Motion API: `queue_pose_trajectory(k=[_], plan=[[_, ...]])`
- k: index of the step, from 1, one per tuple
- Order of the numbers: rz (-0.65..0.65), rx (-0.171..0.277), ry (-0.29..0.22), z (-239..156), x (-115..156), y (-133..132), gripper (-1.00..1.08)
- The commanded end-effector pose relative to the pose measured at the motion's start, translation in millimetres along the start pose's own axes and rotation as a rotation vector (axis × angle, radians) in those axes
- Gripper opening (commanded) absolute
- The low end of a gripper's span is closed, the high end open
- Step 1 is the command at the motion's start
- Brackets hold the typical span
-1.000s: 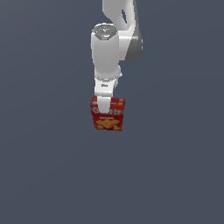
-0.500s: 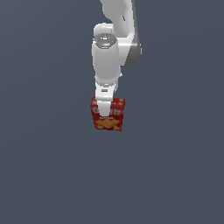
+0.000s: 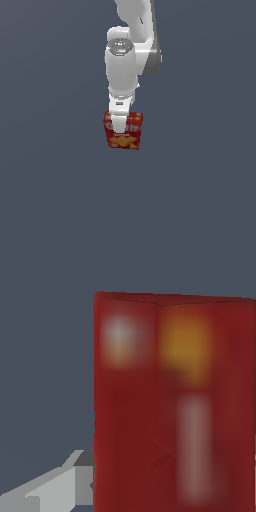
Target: Pick up the object and move it to a goal position.
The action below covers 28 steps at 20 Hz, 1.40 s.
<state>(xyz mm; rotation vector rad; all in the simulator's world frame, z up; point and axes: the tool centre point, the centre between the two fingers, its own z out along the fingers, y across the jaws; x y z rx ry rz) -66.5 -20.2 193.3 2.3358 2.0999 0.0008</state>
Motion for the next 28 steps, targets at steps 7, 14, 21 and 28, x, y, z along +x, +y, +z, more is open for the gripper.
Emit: queue_pose_trajectory(k=[7,14,21,28], plan=[[0.000,-0.001,0.000,-1.4,11.3,13.4,-1.00],[0.000,0.000,0.001,-4.3,33.8,40.9,-1.00],[0.000,0.000,0.001,-8.6,63.8,78.1,-1.00],[0.000,0.000,0.001,-12.5,89.9,112.0,-1.00]])
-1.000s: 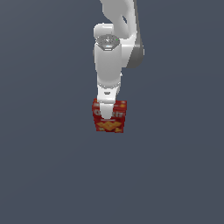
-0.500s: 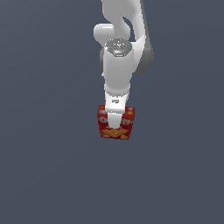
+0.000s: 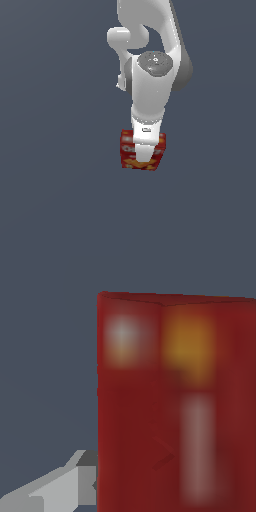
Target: Pick up the object and move it to a goal position.
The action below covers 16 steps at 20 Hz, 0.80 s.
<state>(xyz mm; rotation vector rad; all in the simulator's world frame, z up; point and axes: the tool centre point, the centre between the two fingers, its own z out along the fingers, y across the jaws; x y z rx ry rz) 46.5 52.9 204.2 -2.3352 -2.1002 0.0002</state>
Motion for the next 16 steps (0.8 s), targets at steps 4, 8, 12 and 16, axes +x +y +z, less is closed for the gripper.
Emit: queue_pose_trajectory(k=[4,8,12,16], plan=[[0.001,-0.001,0.000,-3.0,15.8,21.3,-1.00],[0.001,-0.001,0.000,-4.3,22.7,30.9,-1.00],[0.001,-0.001,0.000,-5.2,26.9,36.9,-1.00],[0.001,-0.001,0.000,-5.5,28.5,39.3,-1.00]])
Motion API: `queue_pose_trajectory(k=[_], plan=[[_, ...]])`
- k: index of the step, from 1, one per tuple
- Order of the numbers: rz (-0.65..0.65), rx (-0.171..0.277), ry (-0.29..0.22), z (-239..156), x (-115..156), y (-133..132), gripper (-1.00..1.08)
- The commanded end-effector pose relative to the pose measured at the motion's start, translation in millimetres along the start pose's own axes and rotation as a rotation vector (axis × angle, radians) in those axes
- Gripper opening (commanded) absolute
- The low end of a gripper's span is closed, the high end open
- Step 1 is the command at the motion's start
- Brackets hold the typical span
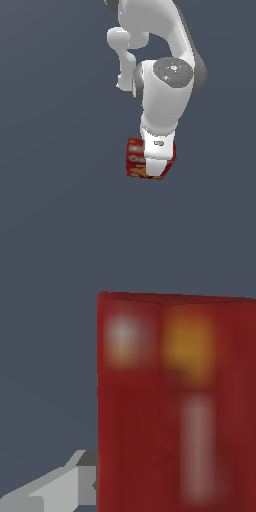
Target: Pick up the object and move it to a goal position.
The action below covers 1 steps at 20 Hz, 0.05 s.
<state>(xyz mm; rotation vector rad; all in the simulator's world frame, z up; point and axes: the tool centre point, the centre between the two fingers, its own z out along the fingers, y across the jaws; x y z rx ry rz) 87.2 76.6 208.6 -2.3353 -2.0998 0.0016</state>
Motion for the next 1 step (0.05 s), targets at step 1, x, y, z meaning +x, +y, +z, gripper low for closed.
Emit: queue_pose_trajectory(k=[1], plan=[[0.000,-0.002,0.000,-1.1,0.7,1.5,-1.00]])
